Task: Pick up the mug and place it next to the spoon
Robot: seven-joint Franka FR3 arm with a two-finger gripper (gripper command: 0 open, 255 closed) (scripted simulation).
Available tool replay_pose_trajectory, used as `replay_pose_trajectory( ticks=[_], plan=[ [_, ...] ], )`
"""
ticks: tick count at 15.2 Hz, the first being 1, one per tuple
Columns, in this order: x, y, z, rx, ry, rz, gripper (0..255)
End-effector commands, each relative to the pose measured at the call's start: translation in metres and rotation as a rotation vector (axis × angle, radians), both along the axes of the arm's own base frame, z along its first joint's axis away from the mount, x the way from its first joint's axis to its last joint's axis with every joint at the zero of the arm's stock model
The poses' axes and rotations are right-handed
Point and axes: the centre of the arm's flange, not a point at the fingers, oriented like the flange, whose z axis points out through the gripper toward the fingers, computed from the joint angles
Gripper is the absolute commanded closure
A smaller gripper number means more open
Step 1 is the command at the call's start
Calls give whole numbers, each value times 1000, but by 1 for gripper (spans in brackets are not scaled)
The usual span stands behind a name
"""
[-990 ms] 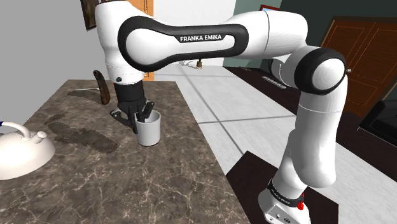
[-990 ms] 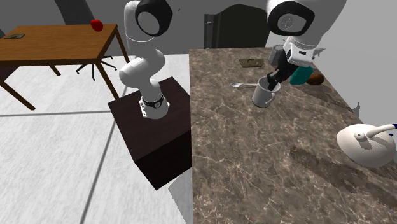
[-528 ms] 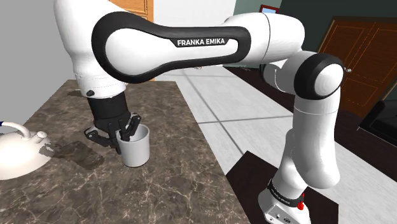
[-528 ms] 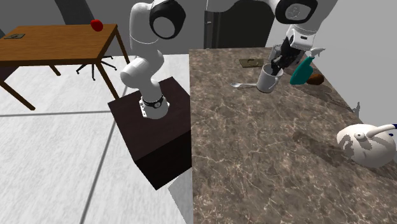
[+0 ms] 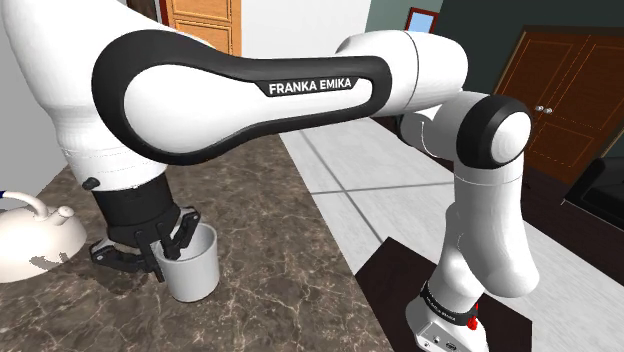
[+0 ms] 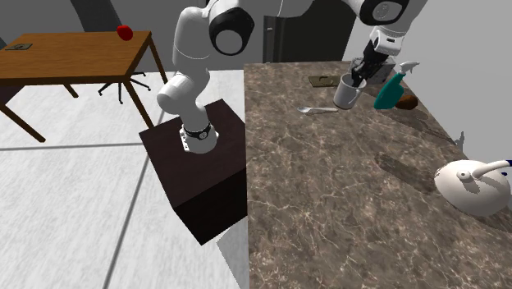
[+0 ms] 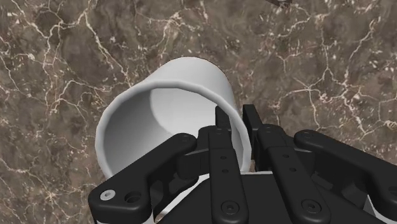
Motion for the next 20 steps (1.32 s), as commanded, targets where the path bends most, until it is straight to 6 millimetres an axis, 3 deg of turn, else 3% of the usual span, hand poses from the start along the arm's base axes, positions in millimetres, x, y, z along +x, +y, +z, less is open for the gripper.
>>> replay_pose_trajectory(
  ticks=[1,20],
  plan=[
    [-1,1,-11,0,-1,-1,255],
    [-1,1,-111,0,-1,-1,255]
  ],
)
